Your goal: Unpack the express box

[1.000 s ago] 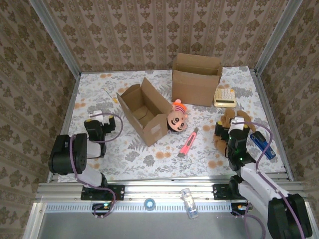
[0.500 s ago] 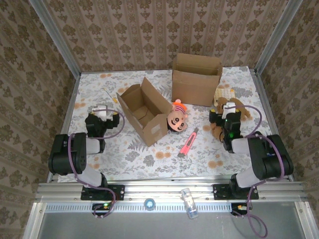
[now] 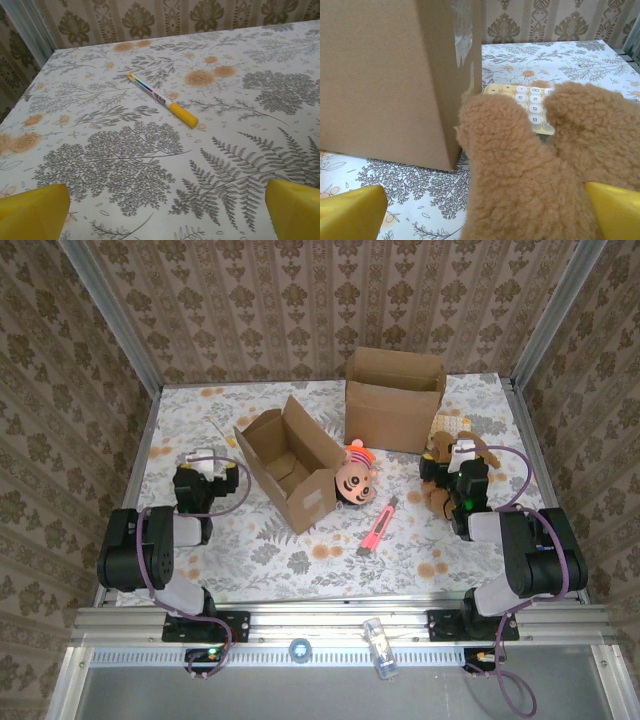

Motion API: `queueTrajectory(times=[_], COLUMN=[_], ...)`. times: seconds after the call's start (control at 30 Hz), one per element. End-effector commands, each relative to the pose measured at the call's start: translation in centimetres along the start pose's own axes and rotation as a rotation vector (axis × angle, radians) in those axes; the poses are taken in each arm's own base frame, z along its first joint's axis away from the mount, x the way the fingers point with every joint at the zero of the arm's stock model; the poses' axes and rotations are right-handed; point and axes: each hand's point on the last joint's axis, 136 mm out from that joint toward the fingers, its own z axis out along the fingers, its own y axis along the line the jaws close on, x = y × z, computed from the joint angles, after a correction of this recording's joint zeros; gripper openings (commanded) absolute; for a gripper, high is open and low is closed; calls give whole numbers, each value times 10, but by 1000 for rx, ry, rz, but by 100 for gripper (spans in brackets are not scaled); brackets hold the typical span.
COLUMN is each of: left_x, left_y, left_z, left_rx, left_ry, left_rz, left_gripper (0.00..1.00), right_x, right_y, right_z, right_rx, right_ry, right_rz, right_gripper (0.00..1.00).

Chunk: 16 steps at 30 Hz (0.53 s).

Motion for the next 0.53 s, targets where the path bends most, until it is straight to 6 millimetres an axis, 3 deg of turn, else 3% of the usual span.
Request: queueTrajectory(times=[0.0,0.2,0.37,0.5], left_x=[-2,-2,-1,-1], left_y=[-1,-5,15,18], left_z=[2,-3,-4,-5], left_rx=[-2,17,-34,-35], left_ry=[10,-16,-19,-25], left_rz=[25,31,-50,-66], left_gripper=[100,100,100,100], right_x=[14,14,13,14], right_y=[2,2,2,2], right_z=[2,2,2,3], right_rx=[1,0,-1,-4], right_ry=[51,52,50,56], right_rz=[-6,-6,-5,-2], right_gripper=[100,100,100,100])
